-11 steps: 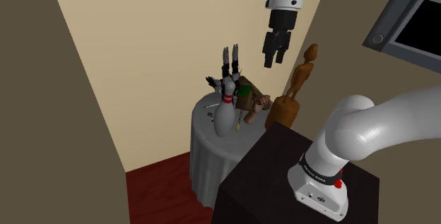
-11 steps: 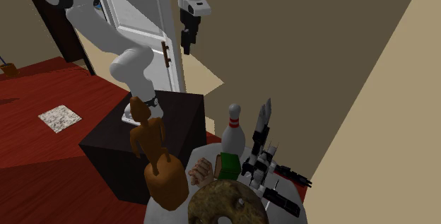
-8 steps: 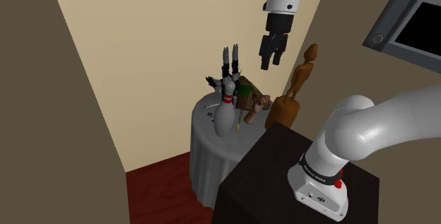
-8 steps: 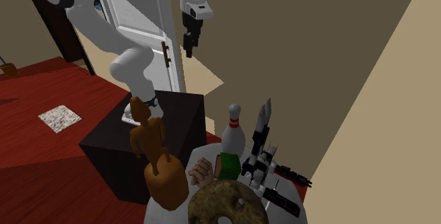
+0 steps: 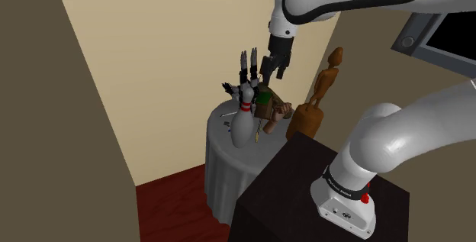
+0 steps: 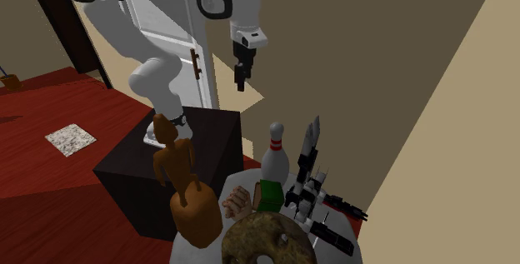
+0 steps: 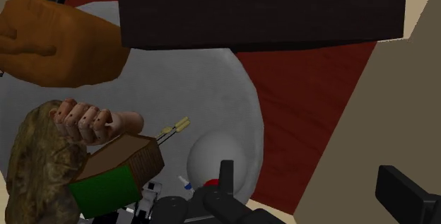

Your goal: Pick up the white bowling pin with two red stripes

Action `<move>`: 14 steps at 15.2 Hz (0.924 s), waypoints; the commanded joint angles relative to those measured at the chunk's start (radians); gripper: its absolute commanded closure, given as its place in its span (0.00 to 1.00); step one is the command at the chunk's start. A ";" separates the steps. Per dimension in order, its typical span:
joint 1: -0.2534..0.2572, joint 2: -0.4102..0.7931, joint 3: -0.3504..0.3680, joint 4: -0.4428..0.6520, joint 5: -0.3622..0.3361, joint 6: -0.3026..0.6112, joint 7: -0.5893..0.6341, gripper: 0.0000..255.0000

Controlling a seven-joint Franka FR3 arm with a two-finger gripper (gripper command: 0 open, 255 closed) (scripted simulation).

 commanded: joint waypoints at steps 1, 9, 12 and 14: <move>-0.007 0.050 0.005 -0.013 -0.015 0.091 0.011 0.00; -0.049 0.298 0.009 0.004 -0.092 0.415 0.062 0.00; -0.067 0.402 0.009 0.037 -0.131 0.521 0.092 0.00; -0.074 0.445 0.009 0.054 -0.149 0.562 0.106 0.00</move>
